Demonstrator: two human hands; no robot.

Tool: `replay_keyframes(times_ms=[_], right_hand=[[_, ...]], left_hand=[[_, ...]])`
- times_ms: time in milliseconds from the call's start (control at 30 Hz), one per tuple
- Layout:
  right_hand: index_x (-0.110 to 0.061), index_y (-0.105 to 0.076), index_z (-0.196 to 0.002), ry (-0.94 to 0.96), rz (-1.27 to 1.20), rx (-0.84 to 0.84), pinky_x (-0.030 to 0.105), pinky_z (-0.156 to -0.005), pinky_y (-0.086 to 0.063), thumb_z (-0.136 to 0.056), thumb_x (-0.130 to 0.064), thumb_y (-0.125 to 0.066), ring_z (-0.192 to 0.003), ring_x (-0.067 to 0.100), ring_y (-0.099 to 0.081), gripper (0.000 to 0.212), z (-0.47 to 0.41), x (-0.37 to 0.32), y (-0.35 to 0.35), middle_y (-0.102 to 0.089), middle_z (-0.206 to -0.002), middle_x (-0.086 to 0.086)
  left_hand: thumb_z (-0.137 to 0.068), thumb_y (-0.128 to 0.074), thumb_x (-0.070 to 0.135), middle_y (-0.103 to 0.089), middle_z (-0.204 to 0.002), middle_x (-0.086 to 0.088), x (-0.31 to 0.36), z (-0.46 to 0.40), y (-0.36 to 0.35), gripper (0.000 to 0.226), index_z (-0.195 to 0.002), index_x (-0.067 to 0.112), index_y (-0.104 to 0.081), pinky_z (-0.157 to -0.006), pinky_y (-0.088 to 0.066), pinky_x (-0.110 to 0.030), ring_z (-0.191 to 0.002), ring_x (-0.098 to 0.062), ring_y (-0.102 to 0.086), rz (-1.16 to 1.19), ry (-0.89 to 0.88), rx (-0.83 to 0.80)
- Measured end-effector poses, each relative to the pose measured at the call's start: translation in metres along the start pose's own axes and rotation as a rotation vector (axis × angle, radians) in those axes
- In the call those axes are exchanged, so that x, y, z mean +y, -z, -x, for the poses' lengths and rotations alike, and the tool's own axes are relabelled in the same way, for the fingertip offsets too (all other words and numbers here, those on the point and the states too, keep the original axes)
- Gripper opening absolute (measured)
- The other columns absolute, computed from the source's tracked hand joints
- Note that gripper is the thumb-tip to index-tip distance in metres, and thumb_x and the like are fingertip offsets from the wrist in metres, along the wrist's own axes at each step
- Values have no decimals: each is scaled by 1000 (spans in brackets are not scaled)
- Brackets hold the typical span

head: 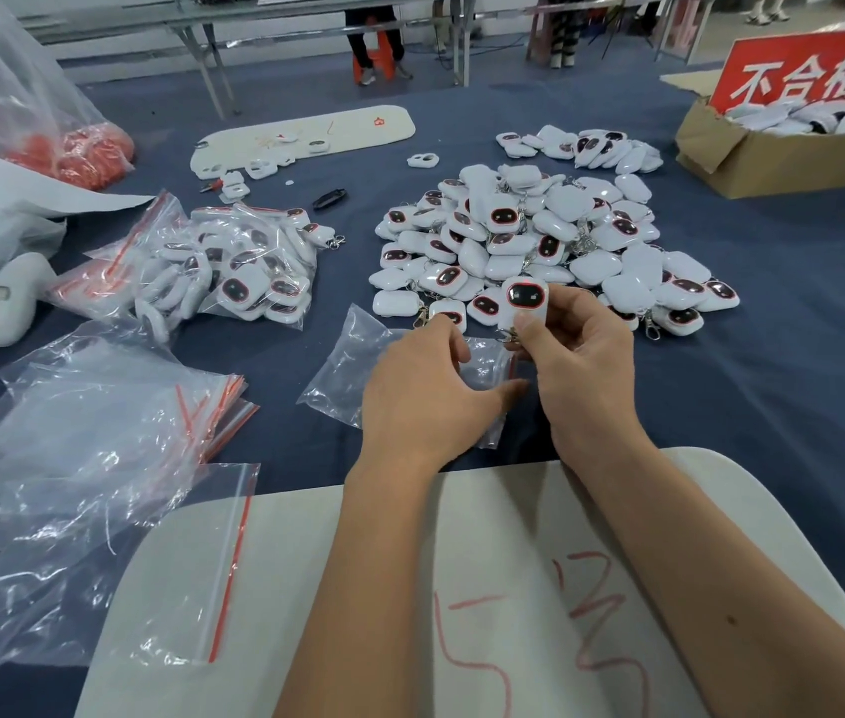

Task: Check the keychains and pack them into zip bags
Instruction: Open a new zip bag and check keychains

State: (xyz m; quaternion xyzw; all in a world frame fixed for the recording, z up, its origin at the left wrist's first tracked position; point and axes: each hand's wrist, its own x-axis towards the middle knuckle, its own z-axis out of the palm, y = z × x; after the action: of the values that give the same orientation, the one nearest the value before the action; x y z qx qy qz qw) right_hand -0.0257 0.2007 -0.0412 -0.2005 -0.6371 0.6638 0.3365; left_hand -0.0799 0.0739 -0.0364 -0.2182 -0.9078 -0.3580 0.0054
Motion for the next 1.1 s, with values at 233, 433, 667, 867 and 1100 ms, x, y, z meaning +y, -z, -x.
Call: replay_keyframes(times_ms=[233, 433, 667, 867, 1100], right_hand=[[-20, -63, -112, -2, -97, -71, 24, -71, -57, -102, -8, -65, -73, 8, -66, 16, 2, -2, -1, -68, -83, -3], [-21, -75, -93, 99, 390, -184, 19, -66, -49, -91, -14, -73, -67, 4, -60, 8, 7, 2, -5, -69, -76, -6], [-15, -71, -88, 217, 526, -123, 11, -63, -43, -88, -11, -77, -64, 7, -58, 8, 13, 0, -9, -67, -73, -8], [-10, -79, -106, 118, 216, -453, 17, -69, -52, -97, 11, -53, -68, 2, -69, 34, 11, -4, -5, -78, -79, -7], [-13, -78, -102, 369, 446, -35, 23, -74, -52, -94, 2, -59, -77, 7, -67, 25, 9, -2, -2, -77, -85, -8]], left_hand=[[-78, -69, 21, -61, -64, 9, 0, -2, -1, 14, -72, 22, -57, -61, -48, -29, -61, -10, -57, 210, 88, 160], [-83, -75, 13, -65, -62, 5, -4, -4, 1, 17, -70, 16, -65, -55, -42, -14, -54, -3, -54, 375, 106, 227], [-80, -73, 5, -64, -61, 8, 5, -3, 0, 14, -72, 14, -65, -58, -49, -17, -57, -6, -57, 380, -78, 338], [-84, -72, 7, -64, -62, 9, 7, -2, 3, 18, -70, 15, -63, -58, -47, -16, -62, -11, -61, 361, -138, 451], [-84, -72, 9, -61, -61, 10, 7, -2, 3, 19, -70, 15, -61, -57, -43, -15, -58, -10, -57, 392, -157, 491]])
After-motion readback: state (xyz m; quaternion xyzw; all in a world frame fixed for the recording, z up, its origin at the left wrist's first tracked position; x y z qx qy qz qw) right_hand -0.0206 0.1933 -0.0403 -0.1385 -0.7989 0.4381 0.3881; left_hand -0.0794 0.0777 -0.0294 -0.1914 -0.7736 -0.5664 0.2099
